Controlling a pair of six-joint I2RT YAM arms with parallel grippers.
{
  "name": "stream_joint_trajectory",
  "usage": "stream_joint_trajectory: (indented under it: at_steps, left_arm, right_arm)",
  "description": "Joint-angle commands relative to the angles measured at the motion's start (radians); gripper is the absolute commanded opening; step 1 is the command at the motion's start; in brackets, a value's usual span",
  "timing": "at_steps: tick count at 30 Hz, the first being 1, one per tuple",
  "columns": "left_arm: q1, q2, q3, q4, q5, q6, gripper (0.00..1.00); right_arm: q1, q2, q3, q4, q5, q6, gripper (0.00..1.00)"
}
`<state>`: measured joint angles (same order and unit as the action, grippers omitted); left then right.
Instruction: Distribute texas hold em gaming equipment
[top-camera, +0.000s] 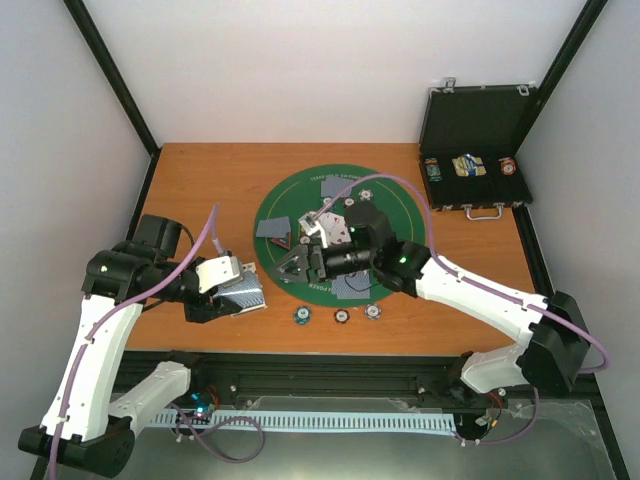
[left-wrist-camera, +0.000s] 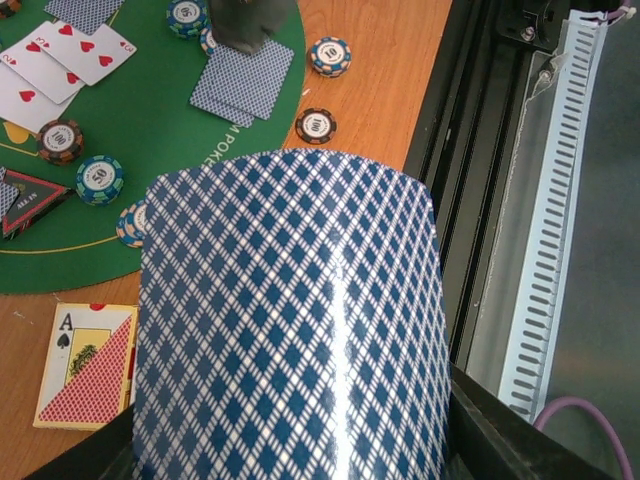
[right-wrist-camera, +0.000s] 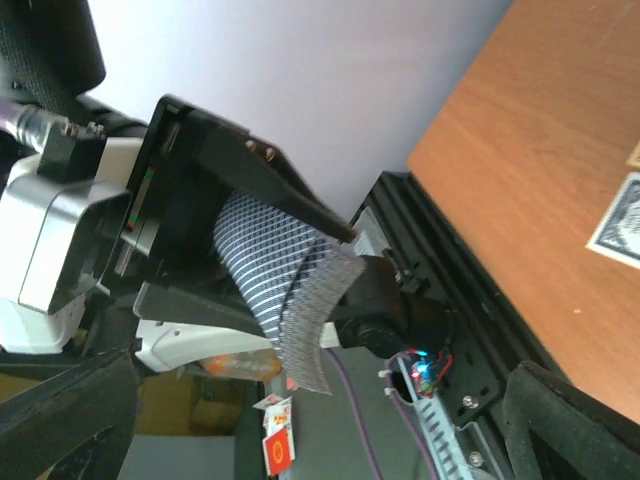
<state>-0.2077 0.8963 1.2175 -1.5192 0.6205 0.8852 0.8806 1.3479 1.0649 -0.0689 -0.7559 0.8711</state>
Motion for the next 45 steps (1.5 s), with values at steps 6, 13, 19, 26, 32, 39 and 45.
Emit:
stream_joint_trajectory:
  at_steps: [6, 13, 19, 26, 32, 39, 45]
  left_arm:
    - [0.001, 0.008, 0.043, -0.004, 0.042, -0.011, 0.13]
    - [0.001, 0.007, 0.057, -0.015, 0.048, -0.006, 0.13]
    - [0.001, 0.0, 0.057, -0.023, 0.048, 0.0, 0.13]
    - [0.0, -0.002, 0.063, -0.027, 0.046, 0.0, 0.13]
    - [0.001, -0.004, 0.065, -0.027, 0.048, 0.0, 0.13]
    - [0.001, -0.002, 0.074, -0.03, 0.051, 0.001, 0.13]
    - [0.001, -0.008, 0.071, -0.032, 0.049, 0.002, 0.13]
  right_arm:
    - [0.119, 0.112, 0.025, 0.178, 0.0, 0.091, 0.97]
    - [0.153, 0.204, 0.069, 0.27, -0.028, 0.145, 0.94]
    - [0.168, 0.26, 0.096, 0.349, -0.05, 0.199, 0.92]
    - [0.173, 0.284, 0.072, 0.379, -0.055, 0.216, 0.87]
    - [0.153, 0.251, -0.027, 0.441, -0.053, 0.236, 0.78]
    - [0.12, 0.219, -0.099, 0.459, -0.042, 0.255, 0.53]
    - [0.107, 0.207, -0.101, 0.442, -0.033, 0.251, 0.43]
